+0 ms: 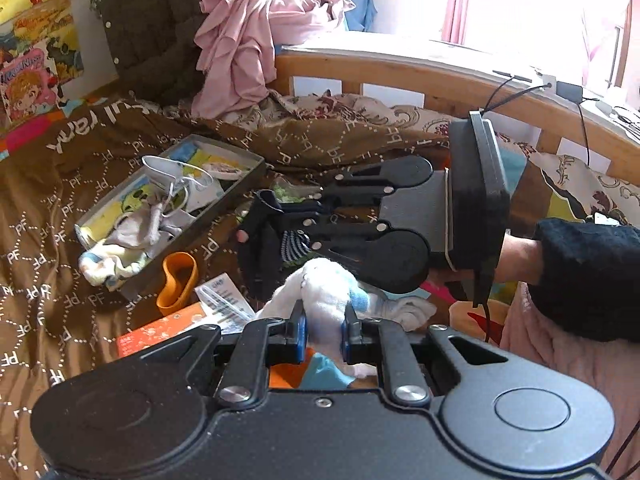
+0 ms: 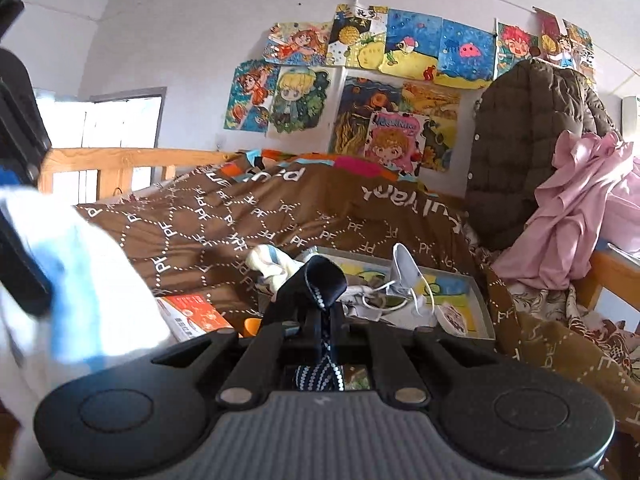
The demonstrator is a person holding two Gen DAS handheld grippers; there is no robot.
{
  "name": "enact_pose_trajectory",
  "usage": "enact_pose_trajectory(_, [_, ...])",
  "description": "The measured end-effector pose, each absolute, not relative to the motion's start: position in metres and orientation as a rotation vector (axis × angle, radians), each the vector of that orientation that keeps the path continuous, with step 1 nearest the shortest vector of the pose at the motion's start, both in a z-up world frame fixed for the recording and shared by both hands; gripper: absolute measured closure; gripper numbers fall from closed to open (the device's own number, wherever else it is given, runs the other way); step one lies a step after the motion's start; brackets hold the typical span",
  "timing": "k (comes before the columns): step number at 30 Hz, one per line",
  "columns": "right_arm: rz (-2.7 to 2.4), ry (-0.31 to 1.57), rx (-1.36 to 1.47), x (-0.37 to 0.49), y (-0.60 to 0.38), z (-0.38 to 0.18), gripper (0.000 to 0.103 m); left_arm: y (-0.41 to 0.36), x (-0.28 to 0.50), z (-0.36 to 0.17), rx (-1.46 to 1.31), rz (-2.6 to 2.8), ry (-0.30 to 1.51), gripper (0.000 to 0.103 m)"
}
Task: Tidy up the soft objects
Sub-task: 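Lift the white cloth and black striped cloth and carry them toward the tray, then lower the white cloth into the tray and open the left tool while the right tool holds the black cloth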
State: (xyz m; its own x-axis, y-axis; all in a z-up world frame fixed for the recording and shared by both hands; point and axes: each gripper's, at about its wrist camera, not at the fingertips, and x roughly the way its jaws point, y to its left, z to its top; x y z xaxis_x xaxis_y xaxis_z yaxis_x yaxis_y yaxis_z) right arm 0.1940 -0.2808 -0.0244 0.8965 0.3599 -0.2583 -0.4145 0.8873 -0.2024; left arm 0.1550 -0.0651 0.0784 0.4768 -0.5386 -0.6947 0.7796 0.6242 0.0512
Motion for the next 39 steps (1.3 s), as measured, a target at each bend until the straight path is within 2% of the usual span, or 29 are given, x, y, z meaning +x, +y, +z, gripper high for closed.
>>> enact_pose_trajectory(13, [0.353,0.090,-0.214,0.184,-0.290,0.008,0.099,-0.058,0.171,0.094,0.311,-0.762,0.590,0.086])
enact_pose_trajectory(21, [0.327,0.069,-0.196,0.207,-0.303,0.034,0.099,-0.062,0.215,0.093,0.249,-0.734,0.563,0.086])
enact_pose_trajectory(28, [0.291,0.077,-0.219,0.264,-0.309,0.045,0.099,-0.073,0.286,0.081,0.204,-0.735,0.523,0.086])
enact_pose_trajectory(39, [0.254,0.089,-0.247,0.400,-0.317,0.041,0.099,-0.096,0.449,0.057,0.066,-0.653,0.418,0.086])
